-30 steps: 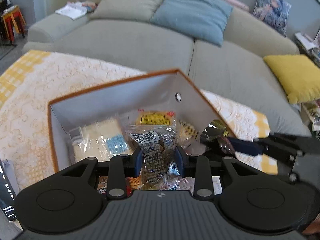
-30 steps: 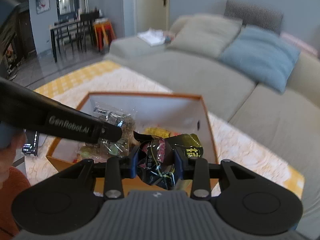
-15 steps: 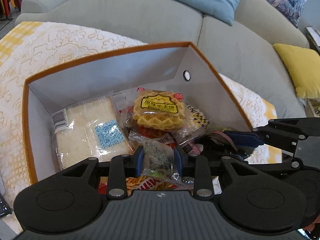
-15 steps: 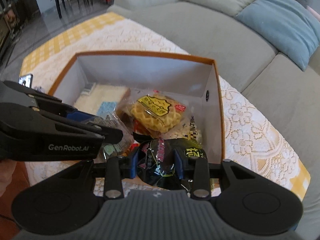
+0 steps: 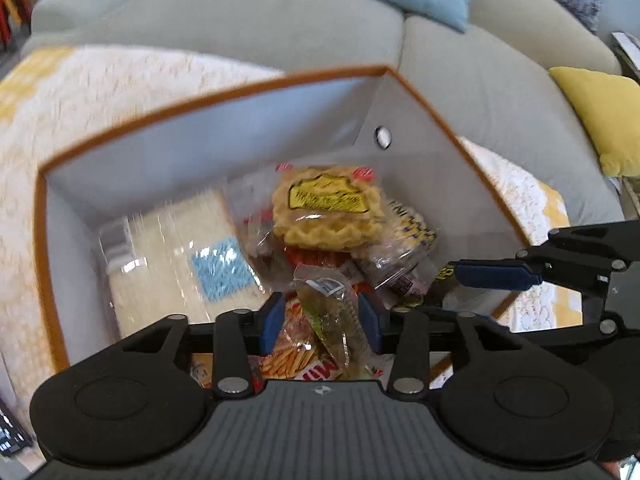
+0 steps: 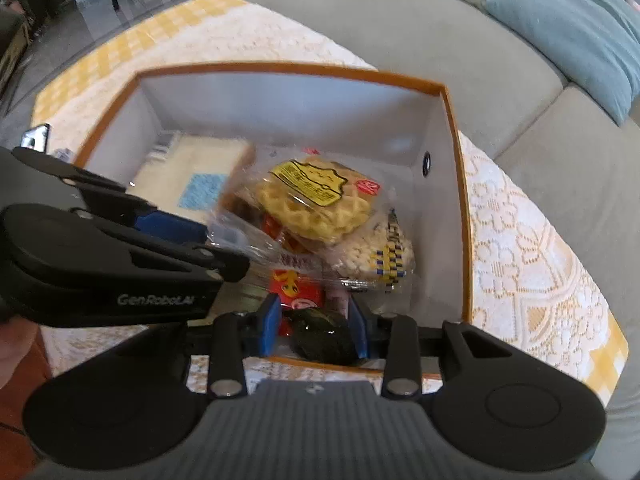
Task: Organize snacks
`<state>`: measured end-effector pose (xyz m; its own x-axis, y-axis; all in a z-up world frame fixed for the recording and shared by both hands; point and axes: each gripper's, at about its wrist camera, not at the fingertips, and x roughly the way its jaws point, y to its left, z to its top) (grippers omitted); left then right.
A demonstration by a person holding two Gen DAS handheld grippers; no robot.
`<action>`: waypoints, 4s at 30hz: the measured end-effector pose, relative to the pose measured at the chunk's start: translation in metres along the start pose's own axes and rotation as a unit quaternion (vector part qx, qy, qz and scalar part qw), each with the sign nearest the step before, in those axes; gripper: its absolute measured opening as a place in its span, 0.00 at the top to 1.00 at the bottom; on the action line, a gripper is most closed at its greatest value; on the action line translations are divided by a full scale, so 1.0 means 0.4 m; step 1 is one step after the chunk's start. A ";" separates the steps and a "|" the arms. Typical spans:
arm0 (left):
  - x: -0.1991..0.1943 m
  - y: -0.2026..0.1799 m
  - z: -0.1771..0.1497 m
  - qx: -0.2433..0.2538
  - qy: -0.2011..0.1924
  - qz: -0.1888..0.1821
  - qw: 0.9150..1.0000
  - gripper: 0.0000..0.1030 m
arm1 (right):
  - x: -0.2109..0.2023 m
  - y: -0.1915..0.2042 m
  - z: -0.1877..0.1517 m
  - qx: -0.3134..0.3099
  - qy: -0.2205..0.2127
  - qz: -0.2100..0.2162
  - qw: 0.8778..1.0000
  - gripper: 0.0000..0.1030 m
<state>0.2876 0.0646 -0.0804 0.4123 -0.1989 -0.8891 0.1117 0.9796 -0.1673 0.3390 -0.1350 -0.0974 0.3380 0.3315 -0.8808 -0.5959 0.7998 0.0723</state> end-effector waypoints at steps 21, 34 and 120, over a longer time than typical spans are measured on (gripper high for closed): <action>-0.332 -0.136 -0.088 0.142 -0.150 0.081 0.975 0.44 | -0.337 0.059 -0.086 0.077 -0.115 -0.081 0.987 0.50; -0.440 -0.160 -0.258 0.136 -0.212 0.101 0.962 0.39 | -0.475 0.203 -0.330 0.158 -0.215 -0.139 0.954 0.26; -0.403 -0.162 -0.344 0.108 -0.173 0.095 0.974 0.39 | -0.467 0.286 -0.463 0.202 -0.256 -0.180 0.928 0.25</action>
<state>0.0894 0.0372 0.0152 0.7197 -0.0503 -0.6925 0.1760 0.9780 0.1119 0.0726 -0.1982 -0.0113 0.8262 0.1185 -0.5508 -0.0909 0.9929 0.0772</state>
